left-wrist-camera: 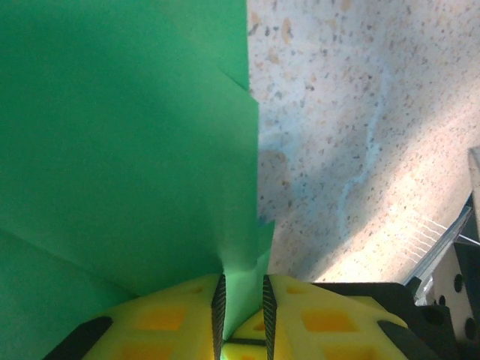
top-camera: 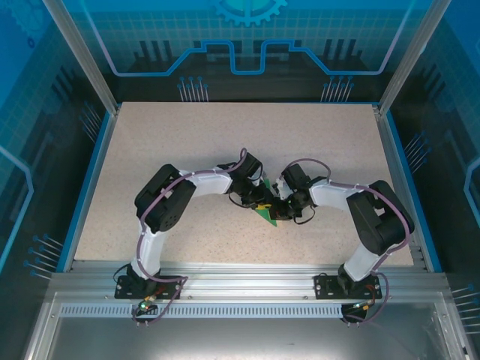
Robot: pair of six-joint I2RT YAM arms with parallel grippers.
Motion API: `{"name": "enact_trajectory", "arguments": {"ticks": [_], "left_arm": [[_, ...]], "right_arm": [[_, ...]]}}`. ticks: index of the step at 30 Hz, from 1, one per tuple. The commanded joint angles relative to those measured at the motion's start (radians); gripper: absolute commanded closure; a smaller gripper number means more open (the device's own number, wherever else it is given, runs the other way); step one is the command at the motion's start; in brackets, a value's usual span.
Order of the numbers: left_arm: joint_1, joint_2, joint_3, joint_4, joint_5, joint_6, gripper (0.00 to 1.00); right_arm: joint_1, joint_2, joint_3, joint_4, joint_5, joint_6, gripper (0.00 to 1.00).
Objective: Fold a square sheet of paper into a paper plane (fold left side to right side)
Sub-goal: Fourth fold the wing at the center of the table.
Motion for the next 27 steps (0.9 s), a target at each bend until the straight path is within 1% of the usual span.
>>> {"name": "enact_trajectory", "arguments": {"ticks": [1,4,9,14,21,24,27], "left_arm": [[0.025,0.060,0.016,-0.054,-0.040,0.033,0.75],[0.052,0.077,0.033,-0.092,-0.068,0.058,0.76],[0.120,0.089,0.094,-0.138,-0.069,0.105,0.75],[0.197,0.137,0.219,-0.197,-0.059,0.158,0.74],[0.276,0.224,0.398,-0.296,-0.056,0.212,0.73],[0.303,0.232,0.416,-0.304,-0.046,0.215,0.73],[0.317,0.203,0.412,-0.311,-0.047,0.231,0.72]], "right_arm": [[0.017,0.079,-0.065,-0.192,0.144,0.012,0.93],[0.017,0.082,-0.071,-0.201,0.157,0.017,0.94],[0.017,0.086,-0.077,-0.203,0.158,0.024,0.94],[0.018,0.083,-0.078,-0.201,0.155,0.021,0.94],[0.018,0.077,-0.083,-0.198,0.148,0.020,0.94],[0.018,0.070,-0.083,-0.188,0.138,0.016,0.94],[0.018,0.039,-0.086,-0.153,0.106,0.006,0.93]]}}
